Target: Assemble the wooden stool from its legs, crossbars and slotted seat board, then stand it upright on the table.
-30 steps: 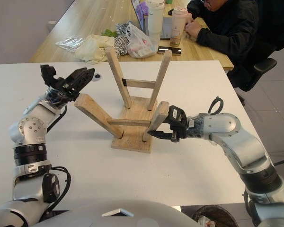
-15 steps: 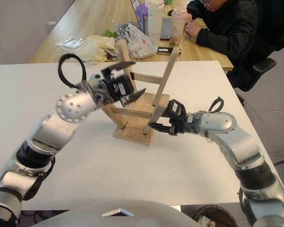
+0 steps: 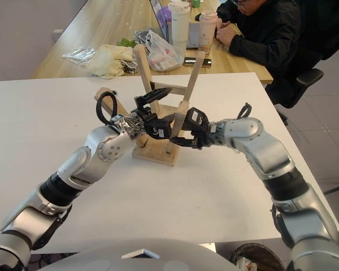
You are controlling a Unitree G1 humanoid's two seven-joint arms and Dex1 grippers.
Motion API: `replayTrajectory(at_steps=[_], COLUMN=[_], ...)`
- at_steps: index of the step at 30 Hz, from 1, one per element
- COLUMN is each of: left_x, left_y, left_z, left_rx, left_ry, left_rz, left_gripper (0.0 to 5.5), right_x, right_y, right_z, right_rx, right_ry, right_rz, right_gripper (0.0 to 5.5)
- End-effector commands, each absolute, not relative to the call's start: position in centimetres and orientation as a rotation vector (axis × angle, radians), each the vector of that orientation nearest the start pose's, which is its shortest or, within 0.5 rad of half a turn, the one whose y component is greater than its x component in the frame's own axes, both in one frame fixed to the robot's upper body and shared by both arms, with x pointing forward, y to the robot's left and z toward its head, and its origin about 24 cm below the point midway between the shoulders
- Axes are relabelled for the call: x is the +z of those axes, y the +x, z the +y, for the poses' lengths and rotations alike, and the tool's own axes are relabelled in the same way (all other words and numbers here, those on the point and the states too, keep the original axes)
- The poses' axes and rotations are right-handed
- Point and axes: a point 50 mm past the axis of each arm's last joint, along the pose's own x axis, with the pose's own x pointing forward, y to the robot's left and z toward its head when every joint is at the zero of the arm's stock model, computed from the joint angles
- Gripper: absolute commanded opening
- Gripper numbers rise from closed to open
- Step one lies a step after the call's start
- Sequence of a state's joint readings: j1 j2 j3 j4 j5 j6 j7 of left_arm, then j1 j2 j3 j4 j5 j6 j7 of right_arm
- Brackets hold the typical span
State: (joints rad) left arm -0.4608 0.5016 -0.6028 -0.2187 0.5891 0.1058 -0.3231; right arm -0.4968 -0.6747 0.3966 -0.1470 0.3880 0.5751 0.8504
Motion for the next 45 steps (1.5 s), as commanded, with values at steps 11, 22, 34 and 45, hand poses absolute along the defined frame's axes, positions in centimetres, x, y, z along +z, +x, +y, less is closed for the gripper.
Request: replayTrajectory(at_steps=[11, 22, 34, 45], left_x=[31.5, 15.7, 7.2, 11.5], left_y=[30.0, 38.8, 31.7, 25.1], left_z=[11.4, 20.8, 14.5, 12.6], left_rx=[-0.473, -0.279, -1.212, -1.549], left_ry=[0.364, 0.195, -0.547, -0.602], left_rz=[-0.697, -0.158, 0.186, 0.283], left_gripper=[3.92, 3.92, 3.92, 3.92], right_x=[5.3, 7.7, 8.8, 7.2], right_y=[27.3, 27.8, 29.8, 29.7], right_z=[-15.3, -14.2, -18.2, -26.2], right_rx=[1.064, 1.039, 0.782, 0.42], right_ry=[-0.446, -0.362, -0.249, -0.301], right_rz=[0.65, 0.37, 0.155, 0.18], right_gripper=[2.0, 3.12, 3.12, 3.12])
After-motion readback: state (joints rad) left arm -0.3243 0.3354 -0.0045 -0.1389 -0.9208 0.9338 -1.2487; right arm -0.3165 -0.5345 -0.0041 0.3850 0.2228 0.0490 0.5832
